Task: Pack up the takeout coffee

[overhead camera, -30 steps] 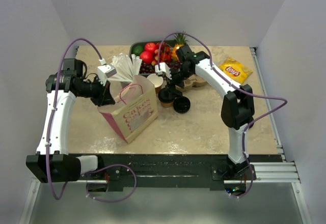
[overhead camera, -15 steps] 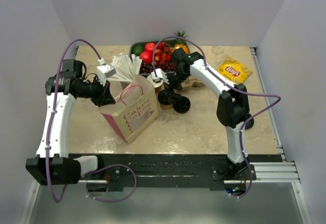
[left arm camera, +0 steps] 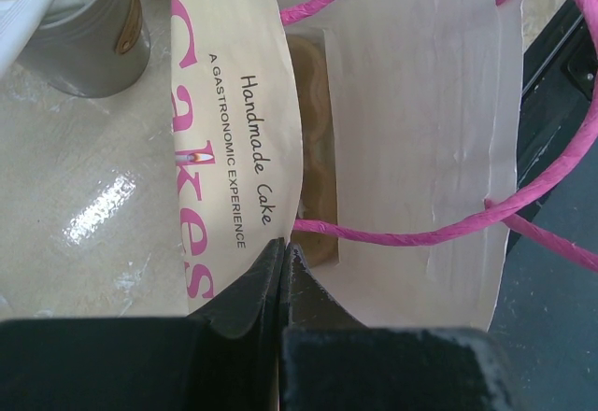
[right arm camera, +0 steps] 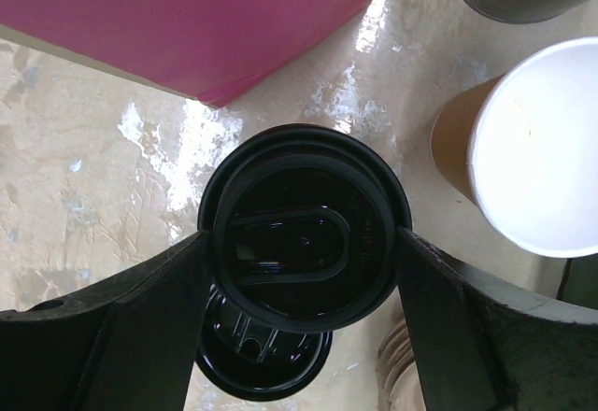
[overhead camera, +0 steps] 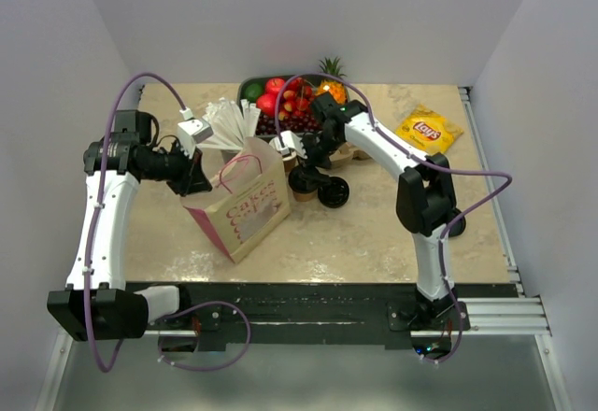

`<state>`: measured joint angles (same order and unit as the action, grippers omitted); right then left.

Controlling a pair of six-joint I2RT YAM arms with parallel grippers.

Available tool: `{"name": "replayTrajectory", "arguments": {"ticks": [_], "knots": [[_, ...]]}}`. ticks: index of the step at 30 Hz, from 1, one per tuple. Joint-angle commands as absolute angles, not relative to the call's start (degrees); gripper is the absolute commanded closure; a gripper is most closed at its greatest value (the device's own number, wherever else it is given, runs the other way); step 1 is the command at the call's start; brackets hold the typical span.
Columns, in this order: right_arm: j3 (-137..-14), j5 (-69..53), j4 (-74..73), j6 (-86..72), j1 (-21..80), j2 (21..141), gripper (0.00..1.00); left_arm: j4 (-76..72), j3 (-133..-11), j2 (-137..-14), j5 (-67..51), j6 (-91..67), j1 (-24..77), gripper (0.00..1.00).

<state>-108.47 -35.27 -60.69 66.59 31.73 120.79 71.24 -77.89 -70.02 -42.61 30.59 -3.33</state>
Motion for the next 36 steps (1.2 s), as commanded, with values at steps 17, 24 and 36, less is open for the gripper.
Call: {"name": "replayTrajectory", "arguments": {"ticks": [17,24,36], "knots": [[-107.0,-32.5,-50.1,50.1,32.4,105.3,0.45,68.3,-75.1,-64.7,-49.3,28.9,-3.6,1.00],[-113.4,-28.1,-46.3,41.1,32.5,98.9,0.46,64.4,-72.5,-60.1,-51.7,25.7,-2.9,1.00],[-123.6,-28.5,-49.0,36.2,39.3,94.1,0.45,54.6,-69.9,-54.0,-56.2,11.8,-1.6,1.00]]}}
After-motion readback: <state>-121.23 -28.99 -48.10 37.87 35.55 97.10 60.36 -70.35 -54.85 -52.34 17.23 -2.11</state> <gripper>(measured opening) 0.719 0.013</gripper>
